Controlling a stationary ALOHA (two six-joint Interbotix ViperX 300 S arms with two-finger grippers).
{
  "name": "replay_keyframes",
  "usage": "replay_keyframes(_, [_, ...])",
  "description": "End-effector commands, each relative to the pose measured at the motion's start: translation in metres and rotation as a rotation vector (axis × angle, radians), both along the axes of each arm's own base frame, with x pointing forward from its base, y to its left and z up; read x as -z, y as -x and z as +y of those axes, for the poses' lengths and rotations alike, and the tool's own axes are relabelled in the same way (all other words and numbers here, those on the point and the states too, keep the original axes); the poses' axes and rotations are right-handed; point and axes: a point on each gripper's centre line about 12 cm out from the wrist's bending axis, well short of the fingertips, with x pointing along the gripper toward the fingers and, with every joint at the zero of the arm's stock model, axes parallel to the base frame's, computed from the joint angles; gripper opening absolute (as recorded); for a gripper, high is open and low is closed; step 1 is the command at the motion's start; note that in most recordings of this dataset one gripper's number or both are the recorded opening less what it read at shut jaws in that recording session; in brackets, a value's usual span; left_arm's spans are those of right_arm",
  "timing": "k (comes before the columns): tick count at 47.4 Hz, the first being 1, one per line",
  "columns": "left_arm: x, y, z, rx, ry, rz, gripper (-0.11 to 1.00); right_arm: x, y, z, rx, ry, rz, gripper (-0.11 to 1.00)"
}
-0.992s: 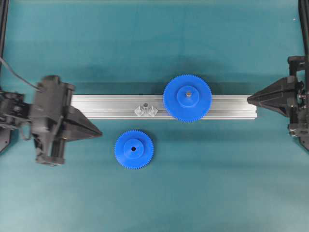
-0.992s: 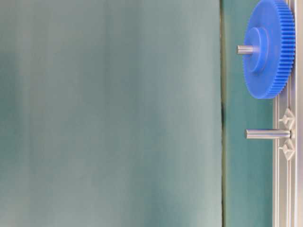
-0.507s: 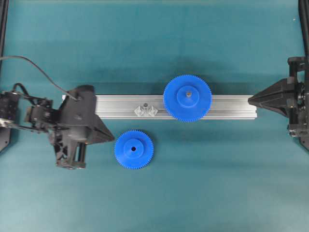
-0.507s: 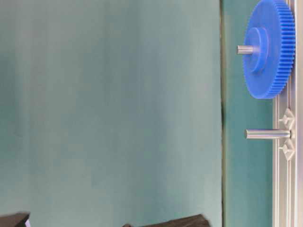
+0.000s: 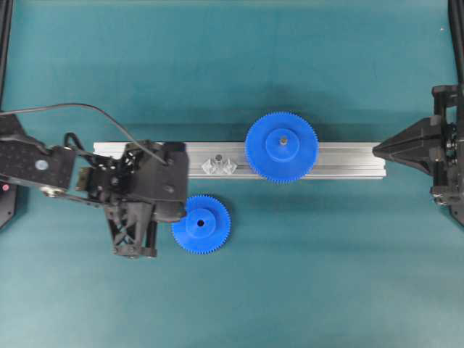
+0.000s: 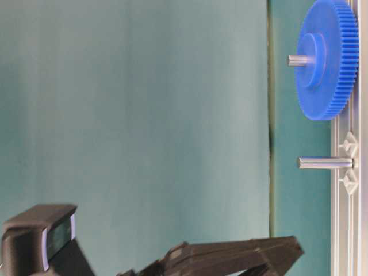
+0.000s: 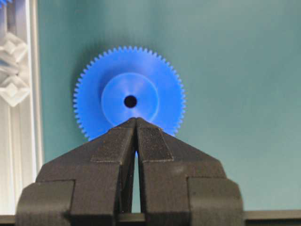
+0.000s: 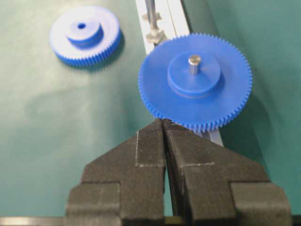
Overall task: Find the location of the shaft and insert the small gear.
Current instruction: 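Lower the open left gripper over the small blue gear's hub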
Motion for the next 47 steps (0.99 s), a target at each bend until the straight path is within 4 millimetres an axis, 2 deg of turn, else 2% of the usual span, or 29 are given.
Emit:
replay_keyframes(1, [-0.01,-0.01,-0.003,0.007,-0.001,-0.023,0.01,-0.006,-0.004,-0.001,0.006,-0.002,-0.011,0.04])
replay_keyframes(30, [0.013,-0.039,-0.007,0.029,-0.045,0.172,0.01,-0.002,-0.003,-0.001,0.008,-0.002,-0.006,0.04])
replay_keyframes(47, [0.023,-0.054,-0.009,0.076,-0.078,0.208,0.01,0.0,-0.002,-0.001,0.009,-0.004,-0.003,0.04])
